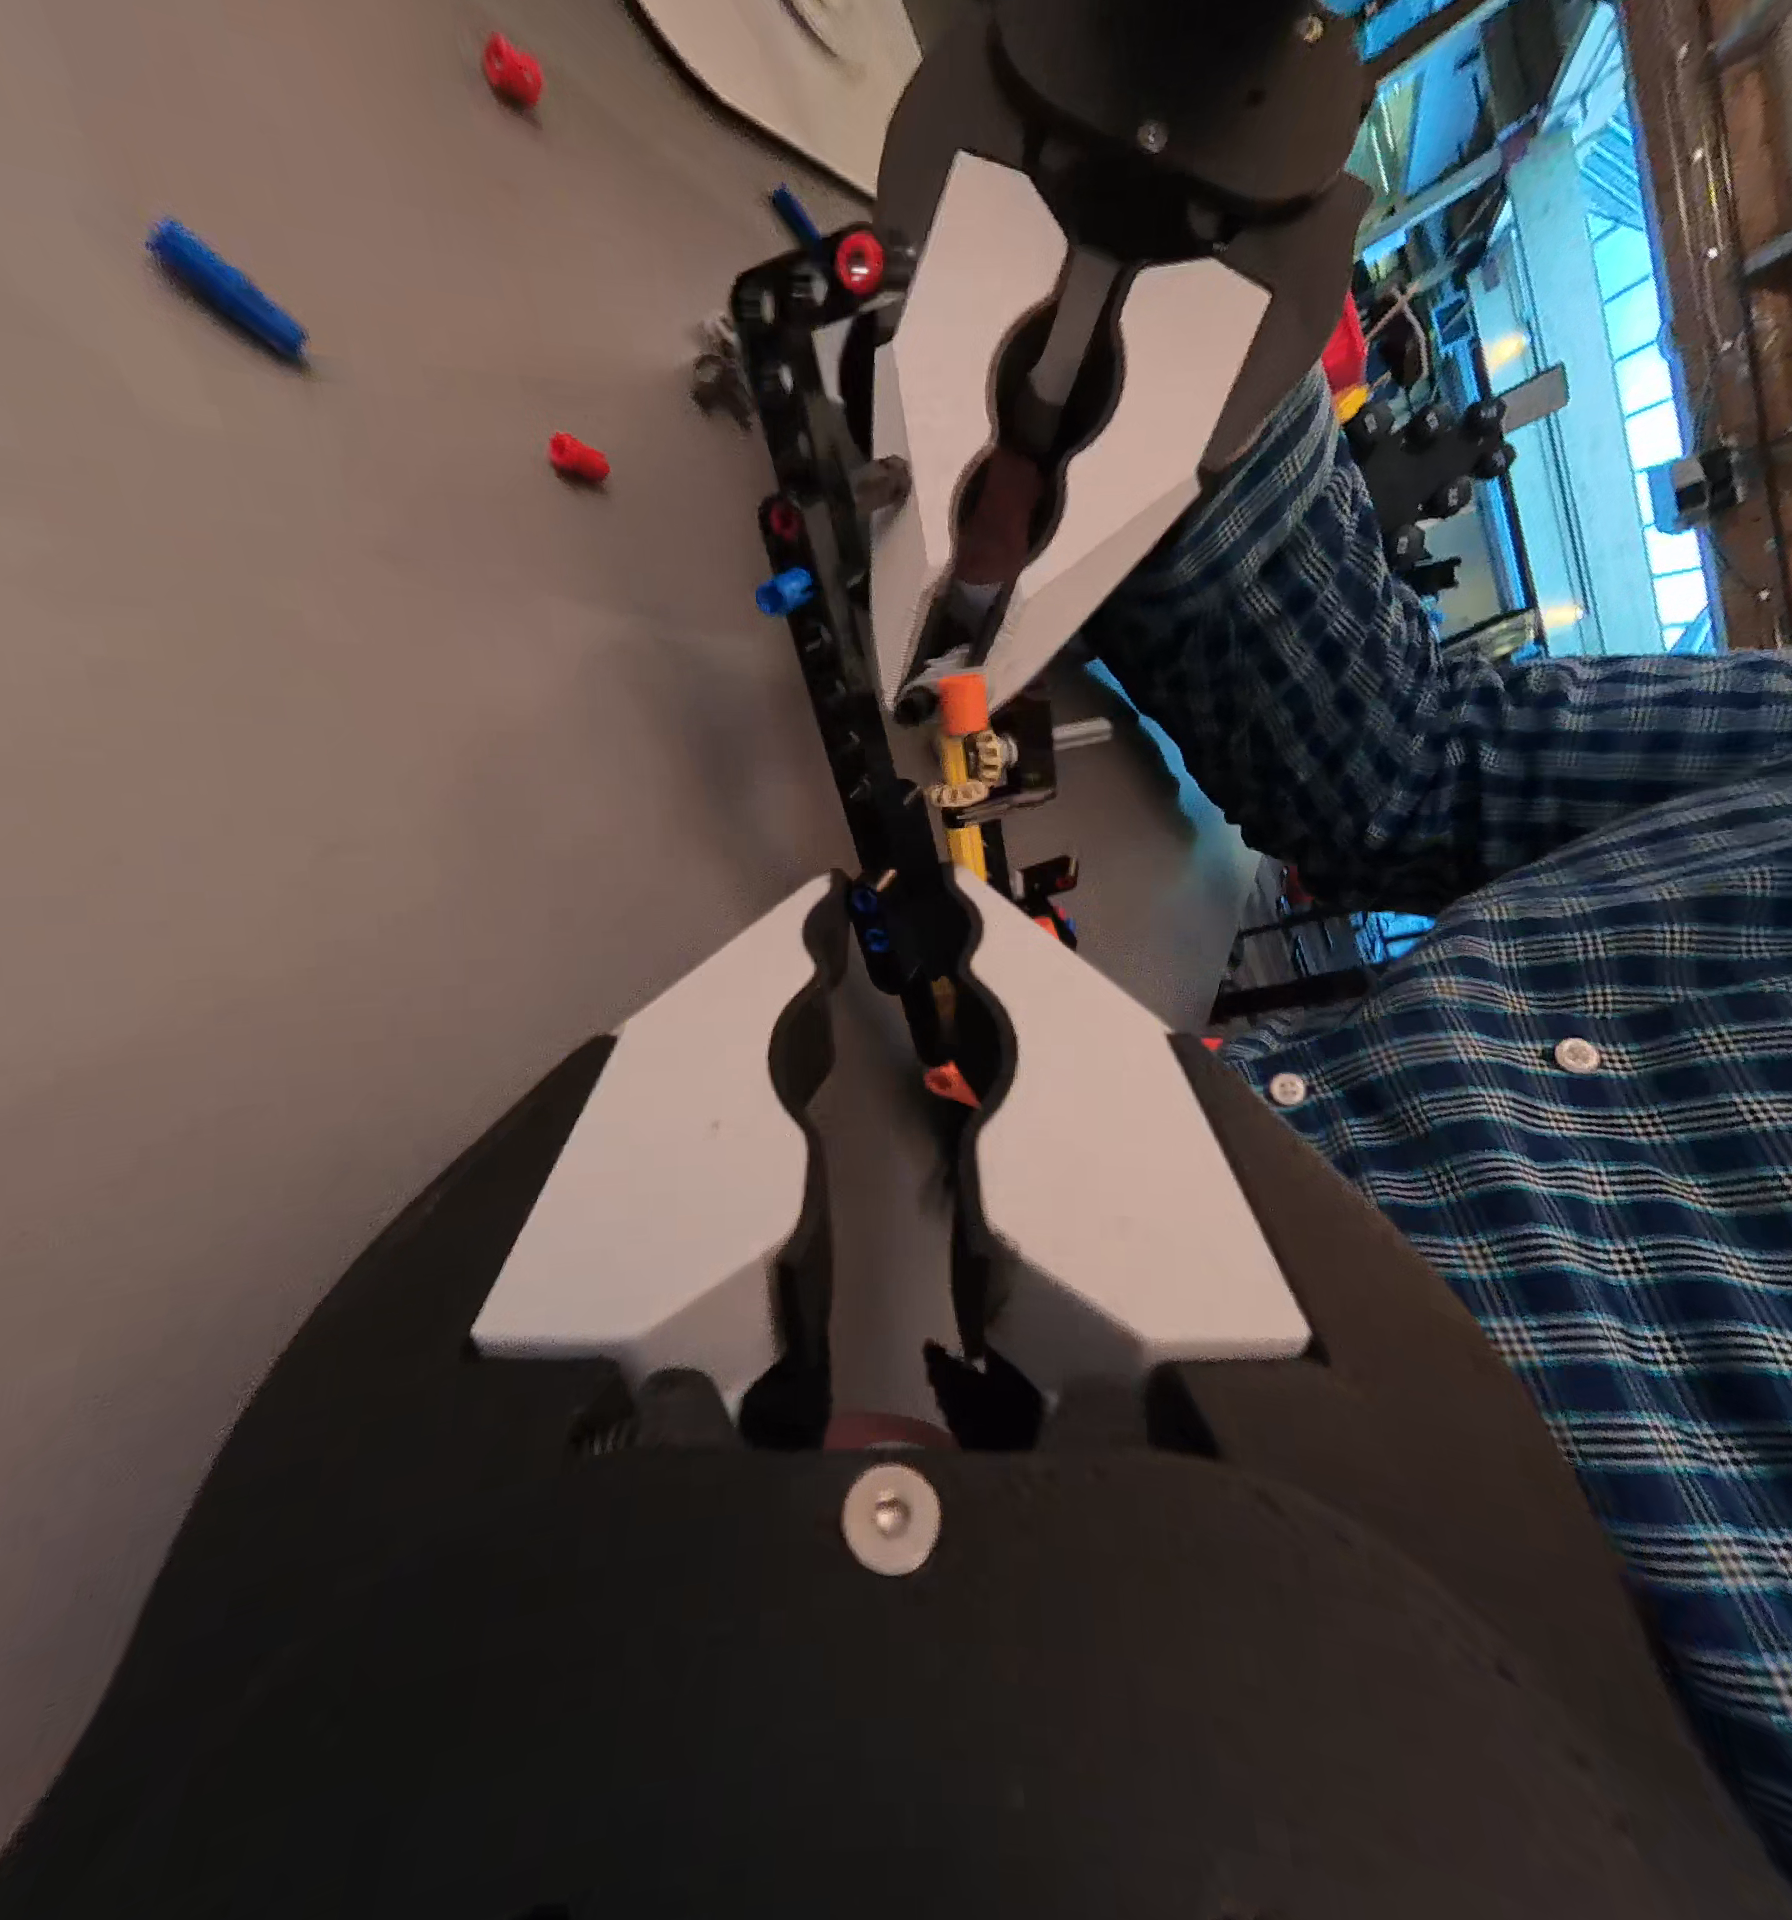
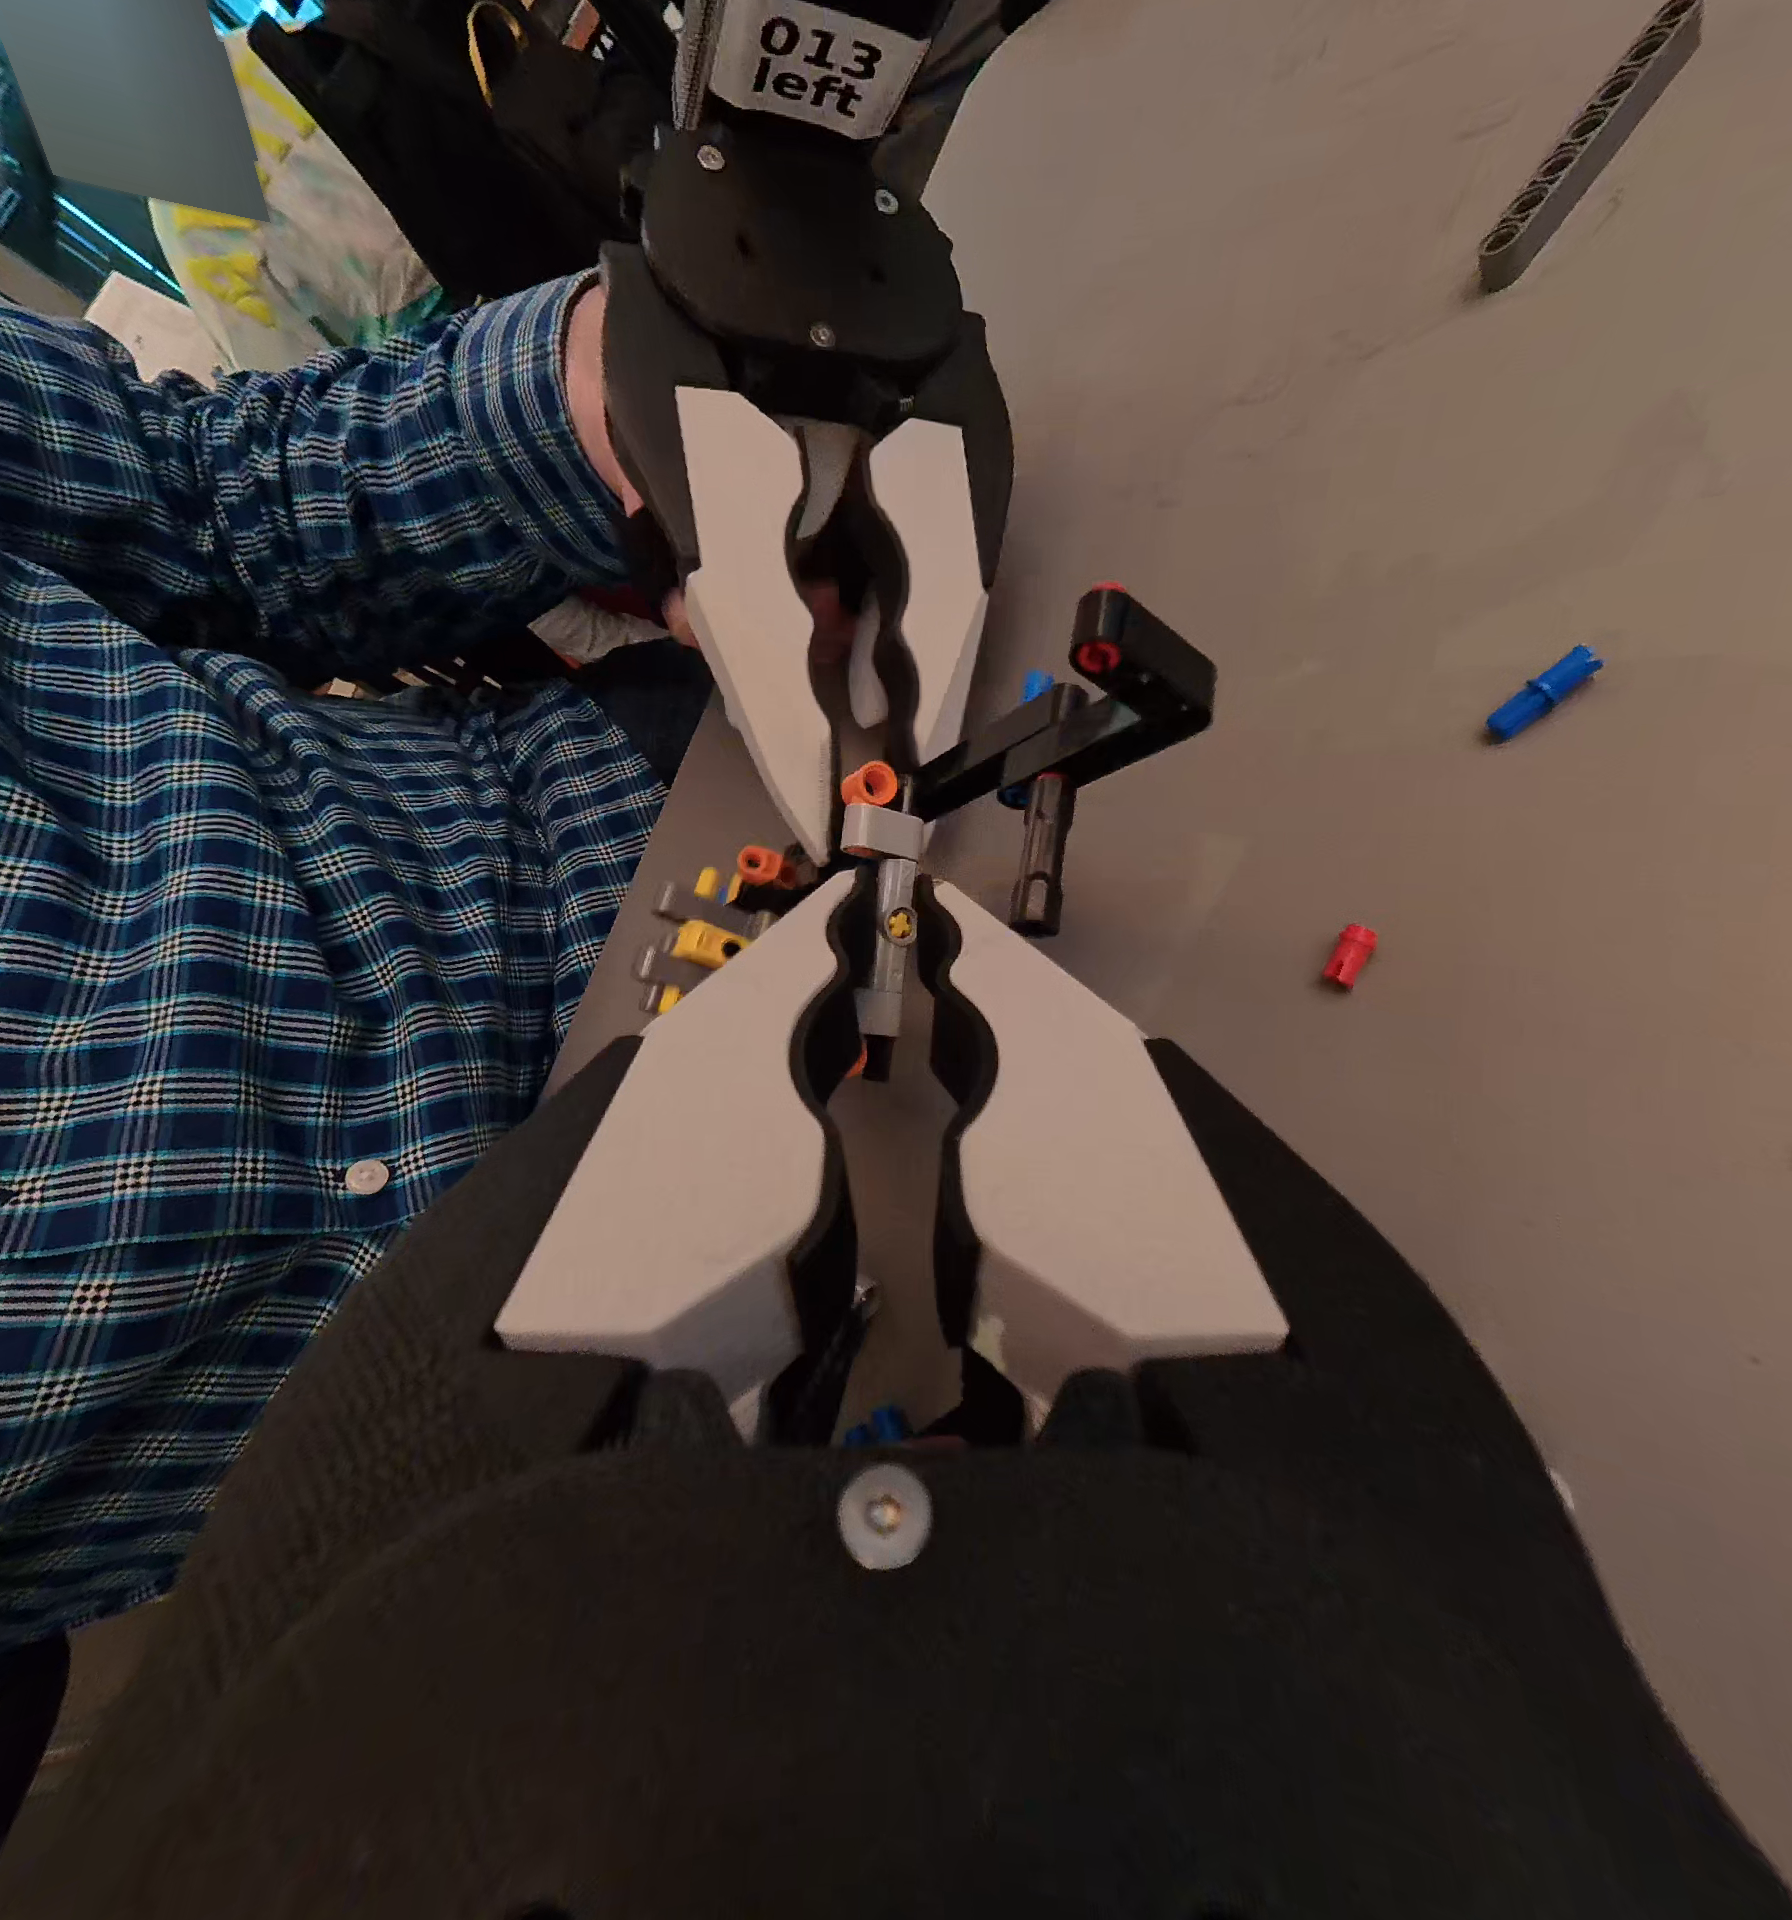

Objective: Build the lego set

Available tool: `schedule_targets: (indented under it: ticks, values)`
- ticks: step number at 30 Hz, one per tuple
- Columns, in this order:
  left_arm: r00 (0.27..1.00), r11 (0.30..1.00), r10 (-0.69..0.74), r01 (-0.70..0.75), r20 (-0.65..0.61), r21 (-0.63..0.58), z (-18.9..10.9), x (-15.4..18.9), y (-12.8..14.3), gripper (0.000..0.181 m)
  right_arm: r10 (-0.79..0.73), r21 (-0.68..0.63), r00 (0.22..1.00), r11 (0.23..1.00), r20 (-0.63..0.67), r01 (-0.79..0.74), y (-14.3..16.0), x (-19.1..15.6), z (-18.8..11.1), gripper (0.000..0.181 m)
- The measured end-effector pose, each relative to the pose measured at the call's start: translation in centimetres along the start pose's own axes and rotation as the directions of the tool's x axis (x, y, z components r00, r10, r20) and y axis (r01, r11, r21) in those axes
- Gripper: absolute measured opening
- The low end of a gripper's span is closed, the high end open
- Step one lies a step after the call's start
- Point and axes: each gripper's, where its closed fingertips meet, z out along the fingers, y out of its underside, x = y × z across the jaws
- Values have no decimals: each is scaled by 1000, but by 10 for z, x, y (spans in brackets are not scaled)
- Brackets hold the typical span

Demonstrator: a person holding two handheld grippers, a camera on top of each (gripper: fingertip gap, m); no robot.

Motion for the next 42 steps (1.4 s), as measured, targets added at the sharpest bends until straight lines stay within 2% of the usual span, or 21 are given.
schedule_targets:
  ticks: [5,18,21,28,35,38,42]
  values:
    - [1000,999,24,-24,-2,30,0,3,-6,8,-4,-7,1000,1000,-9,4,3,0,-2,5]
    - [999,997,48,-49,13,54,-3,2,-9,8,-43,-56,997,998,-71,39,9,3,5,5]
    - [995,993,89,-92,45,72,-5,5,-11,8,-92,-29,989,996,-112,89,5,3,3,6]
    - [951,970,224,-239,214,45,-8,16,-19,8,-198,6,941,978,-276,208,-6,0,-7,11]
    - [951,975,188,-210,244,67,-12,10,-22,8,-216,-5,897,973,-385,232,-12,2,-13,20]
    - [961,980,155,-178,228,88,-12,8,-22,8,-179,30,912,978,-368,205,-13,3,-15,17]
    - [966,983,123,-151,228,109,-12,1,-23,8,-192,13,906,977,-378,213,-13,4,-12,13]
